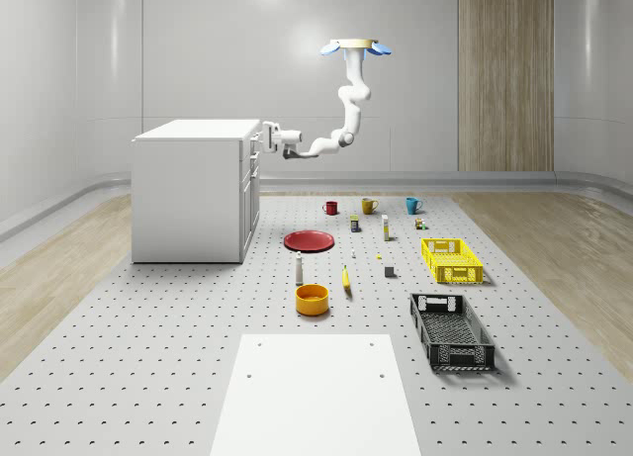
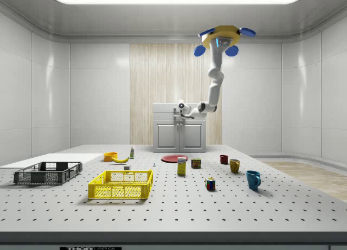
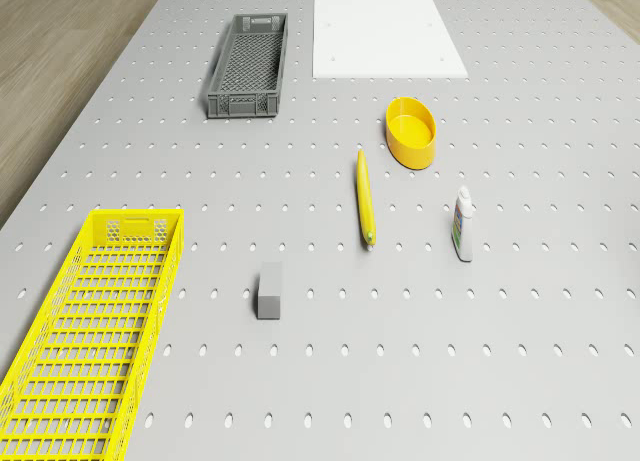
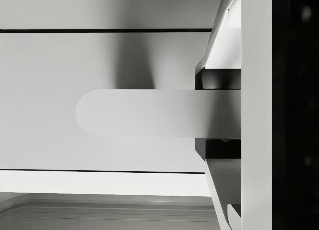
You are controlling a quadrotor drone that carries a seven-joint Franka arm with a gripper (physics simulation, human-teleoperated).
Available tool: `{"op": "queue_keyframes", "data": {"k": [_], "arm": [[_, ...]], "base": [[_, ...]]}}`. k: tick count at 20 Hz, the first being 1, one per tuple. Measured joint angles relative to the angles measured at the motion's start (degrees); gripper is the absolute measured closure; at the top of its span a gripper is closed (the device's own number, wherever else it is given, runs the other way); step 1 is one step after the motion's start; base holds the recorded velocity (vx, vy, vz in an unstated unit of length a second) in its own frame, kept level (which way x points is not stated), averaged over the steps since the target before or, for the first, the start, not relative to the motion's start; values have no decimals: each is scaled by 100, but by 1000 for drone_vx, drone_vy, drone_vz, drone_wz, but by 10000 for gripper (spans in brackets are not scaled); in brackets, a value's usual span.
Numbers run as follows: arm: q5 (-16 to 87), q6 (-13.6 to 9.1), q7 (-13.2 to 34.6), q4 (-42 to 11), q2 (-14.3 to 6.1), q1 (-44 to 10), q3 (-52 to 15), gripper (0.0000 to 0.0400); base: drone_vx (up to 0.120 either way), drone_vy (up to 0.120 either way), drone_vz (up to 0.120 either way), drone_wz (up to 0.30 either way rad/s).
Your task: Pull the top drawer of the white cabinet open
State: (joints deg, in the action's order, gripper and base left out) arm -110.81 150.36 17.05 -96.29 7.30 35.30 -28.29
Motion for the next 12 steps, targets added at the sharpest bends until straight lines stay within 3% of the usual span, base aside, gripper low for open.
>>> {"op": "queue_keyframes", "data": {"k": [5, 7, 12], "arm": [[-8, -76, -27, -113, -103, -39, 12, 285], [-120, -90, -161, -164, -114, -66, -3, 256], [-84, -183, 9, -295, -253, -121, 7, 284]], "base": [[0, 0, 0, 0], [0, 0, 0, 0], [0, 0, 0, 0]]}}
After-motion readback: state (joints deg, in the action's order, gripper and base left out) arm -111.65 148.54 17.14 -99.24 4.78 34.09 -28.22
